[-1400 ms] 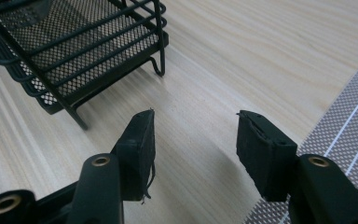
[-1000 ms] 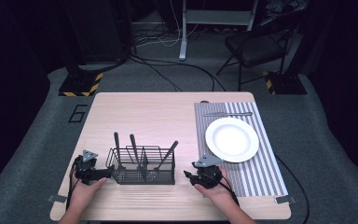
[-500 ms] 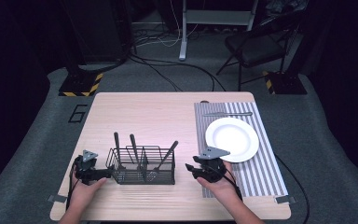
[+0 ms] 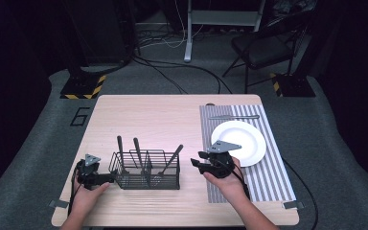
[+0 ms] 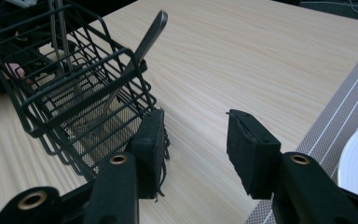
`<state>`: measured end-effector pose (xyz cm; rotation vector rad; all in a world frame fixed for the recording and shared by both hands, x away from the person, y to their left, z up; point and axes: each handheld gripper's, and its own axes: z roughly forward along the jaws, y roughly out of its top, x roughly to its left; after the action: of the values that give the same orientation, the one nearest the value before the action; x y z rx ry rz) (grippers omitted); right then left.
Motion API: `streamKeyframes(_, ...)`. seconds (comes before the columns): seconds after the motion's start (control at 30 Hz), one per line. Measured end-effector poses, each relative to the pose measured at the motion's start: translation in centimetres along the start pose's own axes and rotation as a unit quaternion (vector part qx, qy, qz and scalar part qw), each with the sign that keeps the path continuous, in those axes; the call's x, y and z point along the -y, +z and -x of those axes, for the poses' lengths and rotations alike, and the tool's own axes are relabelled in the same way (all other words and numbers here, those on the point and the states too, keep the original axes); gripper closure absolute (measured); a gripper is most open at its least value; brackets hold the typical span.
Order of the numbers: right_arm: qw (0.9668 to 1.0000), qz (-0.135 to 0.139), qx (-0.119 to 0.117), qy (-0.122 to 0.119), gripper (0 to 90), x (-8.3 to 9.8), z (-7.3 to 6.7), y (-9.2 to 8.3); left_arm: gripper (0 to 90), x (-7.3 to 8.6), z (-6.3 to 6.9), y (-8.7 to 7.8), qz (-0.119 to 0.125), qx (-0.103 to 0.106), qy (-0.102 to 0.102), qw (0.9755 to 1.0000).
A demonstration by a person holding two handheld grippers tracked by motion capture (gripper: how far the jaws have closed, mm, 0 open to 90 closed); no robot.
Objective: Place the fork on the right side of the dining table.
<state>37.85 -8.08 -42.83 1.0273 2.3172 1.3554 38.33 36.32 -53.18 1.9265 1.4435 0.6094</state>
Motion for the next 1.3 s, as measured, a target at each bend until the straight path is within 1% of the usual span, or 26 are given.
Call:
streamKeyframes(0.13, 1.0, 0.006, -0.006, 0.004, 57.3, -0.7, 0.1, -0.1, 2.5, 0.0, 0.0, 0.0, 0.0, 0.0, 0.0, 1.0)
streamKeyframes(0.2, 1.0, 0.006, -0.007, 0.002, 59.8, -1.0, 0.1, -0.1, 2.5, 0.0, 0.0, 0.0, 0.0, 0.0, 0.0, 1.0)
streamKeyframes(0.27, 0.9998, 0.0, -0.02, 0.005, 60.7, -1.3, 0.1, 0.0, 2.5, 0.0, 0.0, 0.0, 0.0, 0.0, 0.0, 1.0)
streamKeyframes(0.33, 0.9998, 0.003, -0.021, 0.004, 60.9, -1.6, 0.2, 0.1, 2.5, 0.0, 0.0, 0.0, 0.0, 0.0, 0.0, 1.0)
streamKeyframes(0.57, 0.9991, 0.015, -0.037, 0.017, 60.9, -2.4, 0.3, 0.3, 2.5, 0.0, 0.0, 0.0, 0.0, 0.0, 0.0, 1.0)
streamKeyframes(0.7, 0.998, 0.024, -0.049, 0.031, 59.6, -3.0, 0.2, 0.6, 2.5, 0.0, 0.0, 0.0, 0.0, 0.0, 0.0, 1.0)
streamKeyframes(0.8, 0.9978, 0.028, -0.052, 0.032, 59.7, -3.4, 0.0, 0.6, 2.5, 0.0, 0.0, 0.0, 0.0, 0.0, 0.0, 1.0)
streamKeyframes(0.97, 0.9976, 0.027, -0.056, 0.032, 59.4, -3.9, -0.2, 0.8, 2.5, 0.0, 0.0, 0.0, 0.0, 0.0, 0.0, 1.0)
streamKeyframes(1.17, 0.9972, 0.021, -0.062, 0.034, 58.2, -4.2, -0.4, 1.5, 2.5, 0.0, 0.0, 0.0, 0.0, 0.0, 0.0, 1.0)
streamKeyframes(1.23, 0.997, 0.022, -0.061, 0.041, 57.6, -4.3, -0.5, 1.7, 2.5, 0.0, 0.0, 0.0, 0.0, 0.0, 0.0, 1.0)
streamKeyframes(1.3, 0.9964, 0.025, -0.067, 0.045, 57.4, -4.3, -0.5, 1.9, 2.5, 0.0, 0.0, 0.0, 0.0, 0.0, 0.0, 1.0)
